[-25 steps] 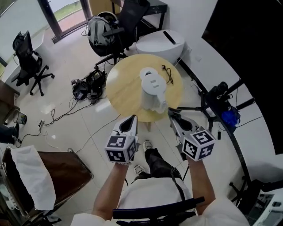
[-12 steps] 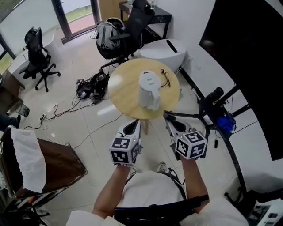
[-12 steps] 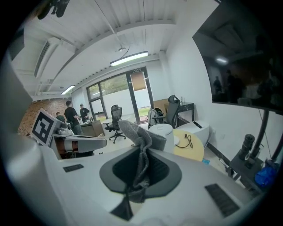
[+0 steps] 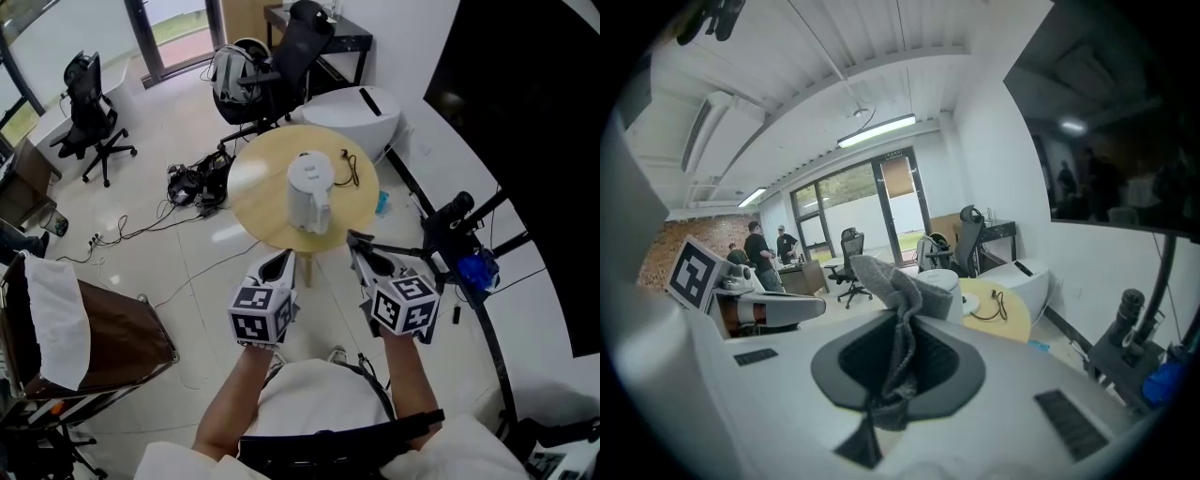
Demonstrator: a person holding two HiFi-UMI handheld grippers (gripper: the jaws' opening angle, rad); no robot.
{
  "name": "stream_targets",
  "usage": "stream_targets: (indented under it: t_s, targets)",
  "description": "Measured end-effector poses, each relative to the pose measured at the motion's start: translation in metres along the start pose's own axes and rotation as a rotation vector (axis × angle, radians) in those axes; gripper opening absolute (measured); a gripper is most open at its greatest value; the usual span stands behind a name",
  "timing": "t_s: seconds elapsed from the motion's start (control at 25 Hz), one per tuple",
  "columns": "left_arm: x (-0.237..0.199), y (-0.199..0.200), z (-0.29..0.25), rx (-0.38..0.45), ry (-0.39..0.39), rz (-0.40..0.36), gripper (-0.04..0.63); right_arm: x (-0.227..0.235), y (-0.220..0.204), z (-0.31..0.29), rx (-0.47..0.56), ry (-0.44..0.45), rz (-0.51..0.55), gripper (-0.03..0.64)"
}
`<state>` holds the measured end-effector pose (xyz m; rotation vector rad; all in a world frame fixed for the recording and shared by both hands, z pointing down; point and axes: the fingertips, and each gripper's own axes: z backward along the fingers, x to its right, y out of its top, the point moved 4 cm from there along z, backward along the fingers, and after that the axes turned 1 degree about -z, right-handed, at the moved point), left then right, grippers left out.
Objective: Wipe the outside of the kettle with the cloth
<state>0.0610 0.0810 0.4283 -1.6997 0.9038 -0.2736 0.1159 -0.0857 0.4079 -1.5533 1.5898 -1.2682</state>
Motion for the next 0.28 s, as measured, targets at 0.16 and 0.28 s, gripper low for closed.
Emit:
stream_targets:
  t_s: [0.16,0.28]
  targets:
    - [0.004,0.0011,-0.0037,-0.001,0.007,0.0,0.002,0.0062,0.0009,0.0029,0.005,0.006,-0.005,0.031]
    - [0.0089,0.0039,-0.0054,0.002,0.005,0.004,0.002,0.0086,0.0034,0.0048,0.008,0.008,-0.006,0.031]
